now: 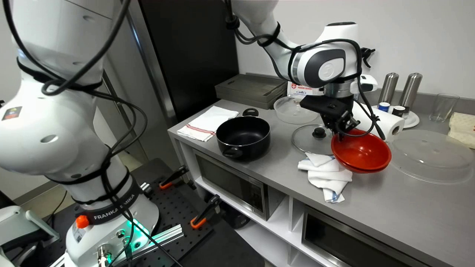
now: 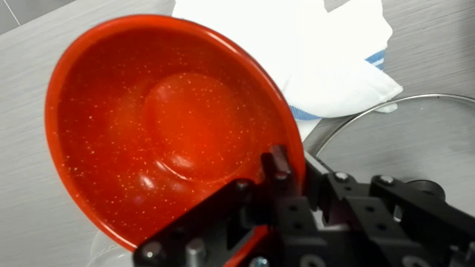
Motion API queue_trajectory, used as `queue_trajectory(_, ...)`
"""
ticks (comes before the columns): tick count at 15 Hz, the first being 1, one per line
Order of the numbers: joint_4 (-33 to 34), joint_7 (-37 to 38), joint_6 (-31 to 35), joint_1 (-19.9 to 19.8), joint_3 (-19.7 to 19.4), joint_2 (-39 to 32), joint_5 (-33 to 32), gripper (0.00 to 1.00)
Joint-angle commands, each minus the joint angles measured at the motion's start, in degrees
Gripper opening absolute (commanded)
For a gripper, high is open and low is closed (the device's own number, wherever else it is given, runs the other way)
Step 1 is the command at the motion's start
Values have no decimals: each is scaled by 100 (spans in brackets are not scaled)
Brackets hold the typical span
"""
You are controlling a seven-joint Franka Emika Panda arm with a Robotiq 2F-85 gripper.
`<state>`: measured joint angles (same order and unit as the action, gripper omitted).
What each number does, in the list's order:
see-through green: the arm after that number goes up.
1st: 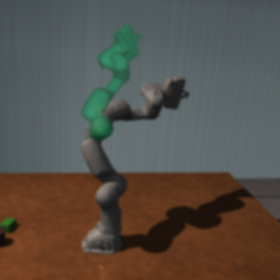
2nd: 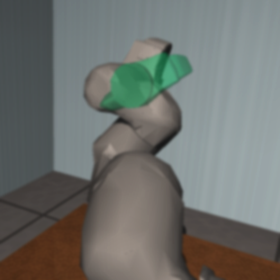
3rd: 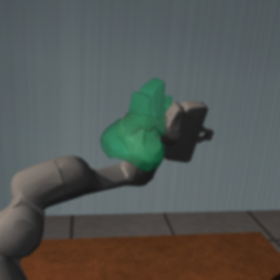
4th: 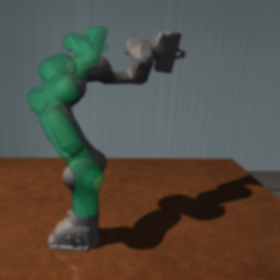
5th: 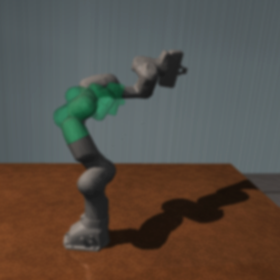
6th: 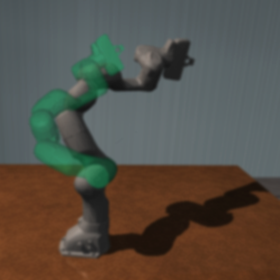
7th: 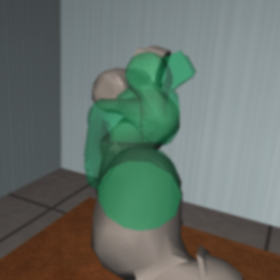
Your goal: Move the red bowl to the right
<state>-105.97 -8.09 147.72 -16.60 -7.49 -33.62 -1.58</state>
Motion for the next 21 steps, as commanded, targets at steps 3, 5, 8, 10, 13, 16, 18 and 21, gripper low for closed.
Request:
queue_trajectory(3, 1037, 330, -312, 4, -136, -677, 57, 2)
queue_trajectory(5, 1361, 451, -405, 36, -210, -914, 3, 2)
queue_trajectory(8, 1905, 616, -646, 96, -337, -1319, -100, 2)
queue_trajectory(10, 2272, 722, -821, 139, -430, -1601, -184, 2)
queue_trajectory(13, 2830, 851, -1107, 178, -551, -2023, -275, 2)
queue_trajectory(16, 3407, 952, -1422, 166, -635, -2435, -335, 2)
queue_trajectory(18, 3799, 999, -1624, 133, -675, -2700, -366, 2)
queue_trajectory(21, 4343, 1037, -1921, 52, -698, -3070, -369, 2)
